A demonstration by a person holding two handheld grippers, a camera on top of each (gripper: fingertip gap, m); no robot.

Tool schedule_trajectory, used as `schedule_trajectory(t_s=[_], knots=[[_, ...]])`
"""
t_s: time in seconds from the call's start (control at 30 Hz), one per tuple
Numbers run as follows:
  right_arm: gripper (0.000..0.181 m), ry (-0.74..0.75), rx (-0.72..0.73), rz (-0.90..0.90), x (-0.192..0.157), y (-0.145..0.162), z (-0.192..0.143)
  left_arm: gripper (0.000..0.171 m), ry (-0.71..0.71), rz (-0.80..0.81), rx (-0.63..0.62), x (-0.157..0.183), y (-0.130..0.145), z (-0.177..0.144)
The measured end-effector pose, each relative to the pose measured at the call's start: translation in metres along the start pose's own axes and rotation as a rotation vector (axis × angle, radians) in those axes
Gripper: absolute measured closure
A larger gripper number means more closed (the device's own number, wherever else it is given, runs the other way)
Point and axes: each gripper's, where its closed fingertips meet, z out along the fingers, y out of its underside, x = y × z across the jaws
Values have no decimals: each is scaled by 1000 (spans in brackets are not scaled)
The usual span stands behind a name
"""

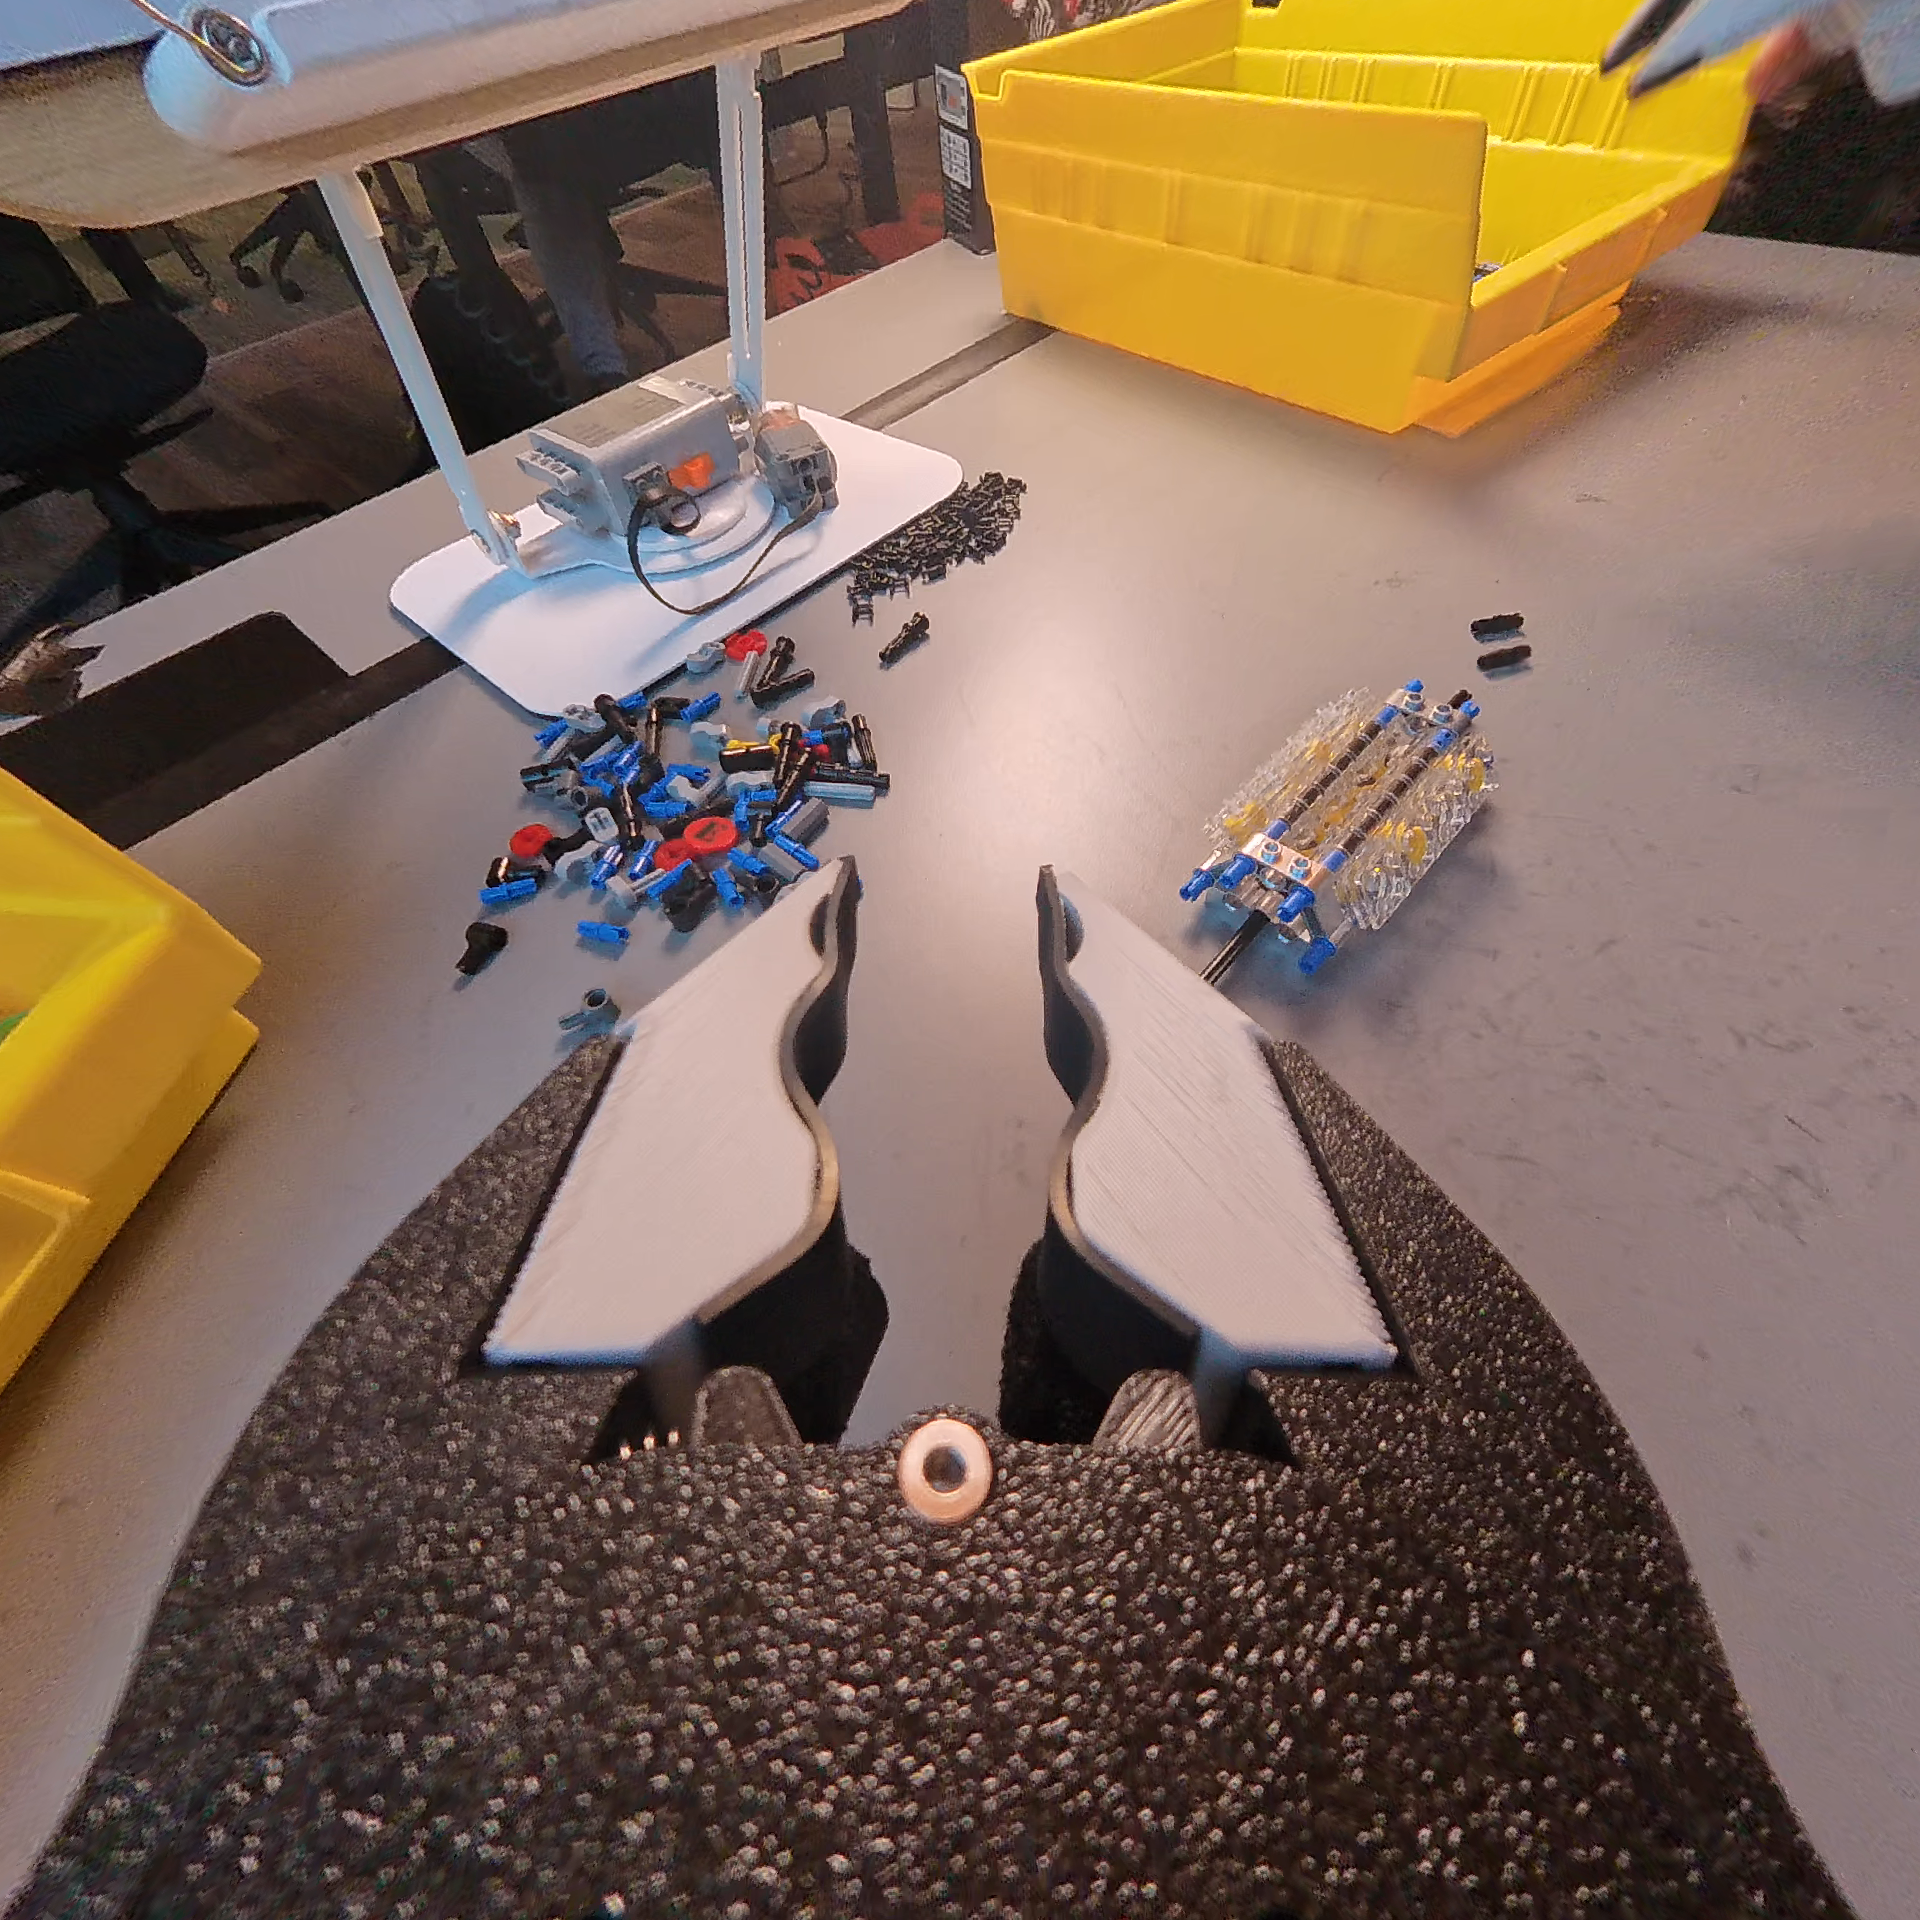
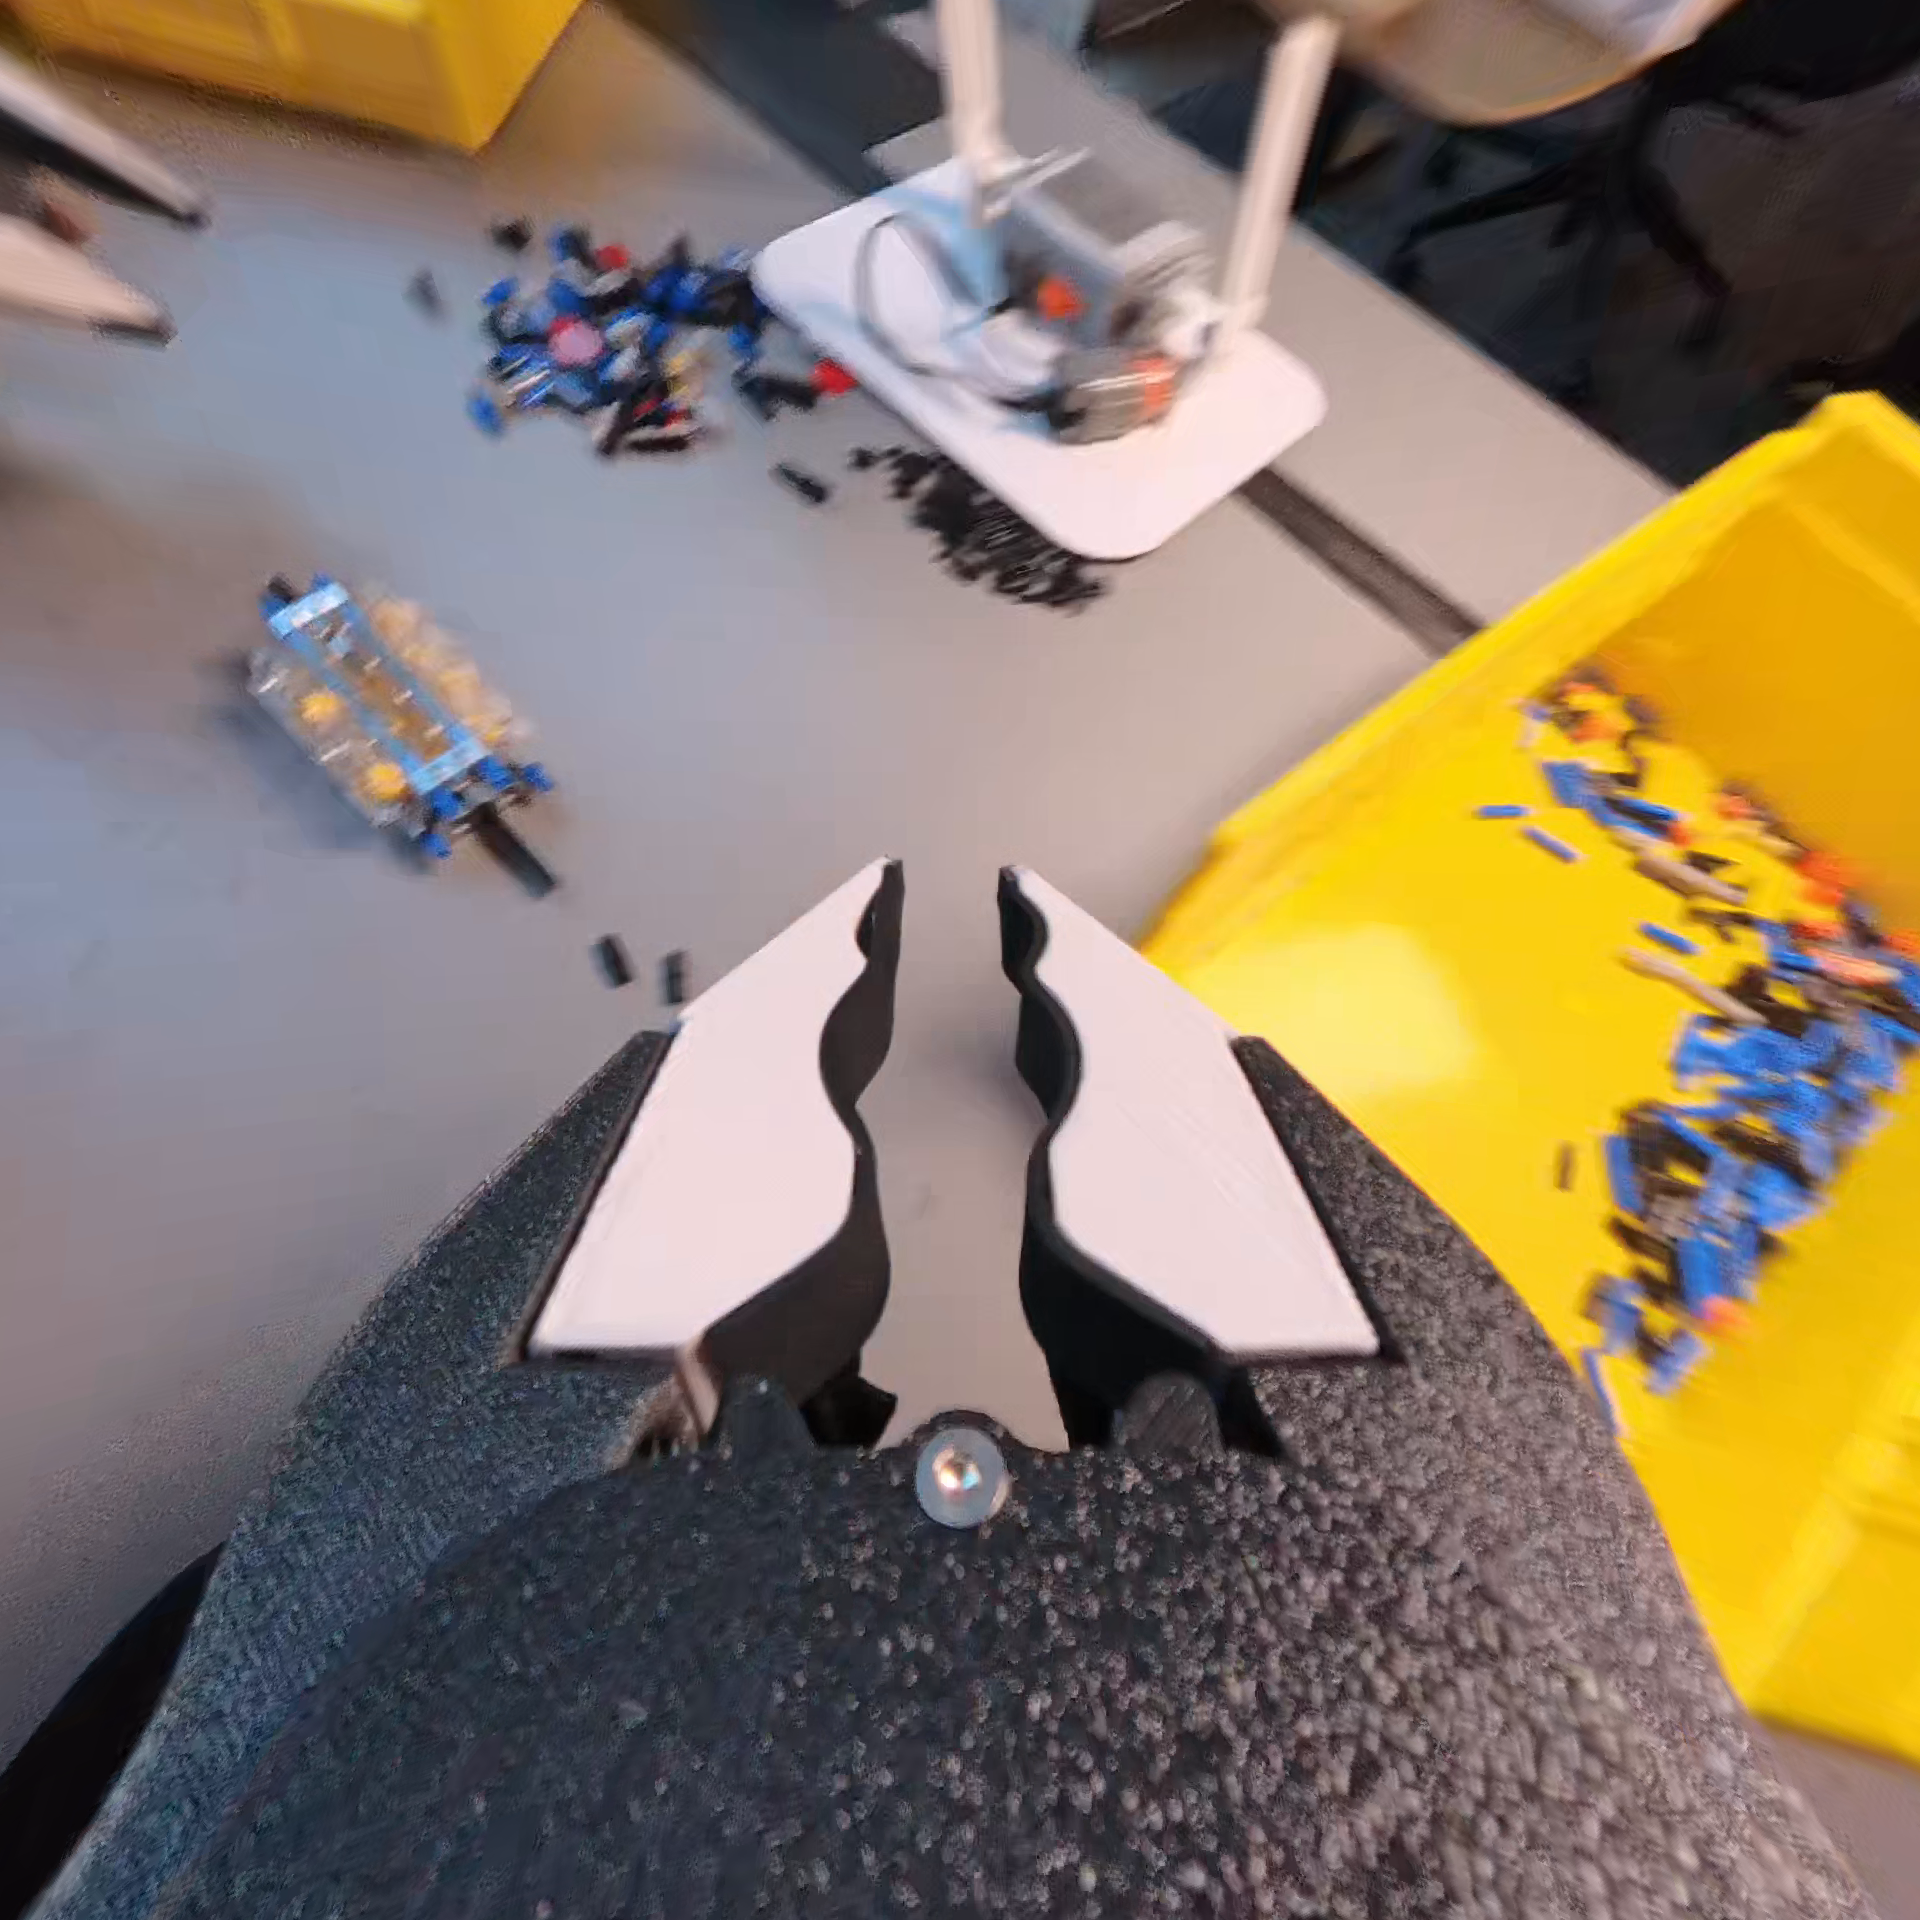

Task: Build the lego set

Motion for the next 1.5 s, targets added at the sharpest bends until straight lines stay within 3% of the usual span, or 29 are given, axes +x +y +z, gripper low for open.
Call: schedule_trajectory(t_s=[0.07, 0.17, 0.3, 0.6, 0.87, 0.9, 0.97, 1.03, 1.1, 1.17, 1.23, 1.33, 1.5], knots=[[165, 137, -49, 47, 62, -6, -22, 138, 12, -7, -4, 2, 1, 2], [165, 221, -300, 122, 132, 36, -16, 138, 20, 7, -10, 5, 0, 2], [165, 260, -496, 220, 173, 86, 15, 138, 7, 24, 7, 5, -5, -4], [167, 277, -626, 351, 191, 123, 36, 138, 18, -2, 29, 1, -8, -8], [178, 235, -582, 347, 189, 123, 39, 138, 13, -4, 34, -1, -9, -10], [178, 221, -533, 323, 185, 114, 40, 138, 11, -2, 36, -1, -10, -10], [178, 177, -340, 233, 164, 65, 33, 138, 8, 2, 40, -1, -11, -12], [178, 54, -150, 73, 108, 4, 17, 139, 11, -6, 40, -1, -10, -11], [178, -109, -96, -46, 34, -26, 8, 138, 19, -18, 29, -1, -7, -8], [178, -223, -175, -116, -27, -13, 16, 139, 30, -21, 21, 1, -6, -6], [178, -237, -271, -191, -58, 19, 33, 139, 32, -7, 22, 4, -7, -6], [178, -258, -335, -158, -72, 56, 55, 139, 17, 16, 28, 3, -9, -9], [178, -267, -343, -106, -74, 71, 64, 139, 12, -4, 39, -1, -11, -11]])
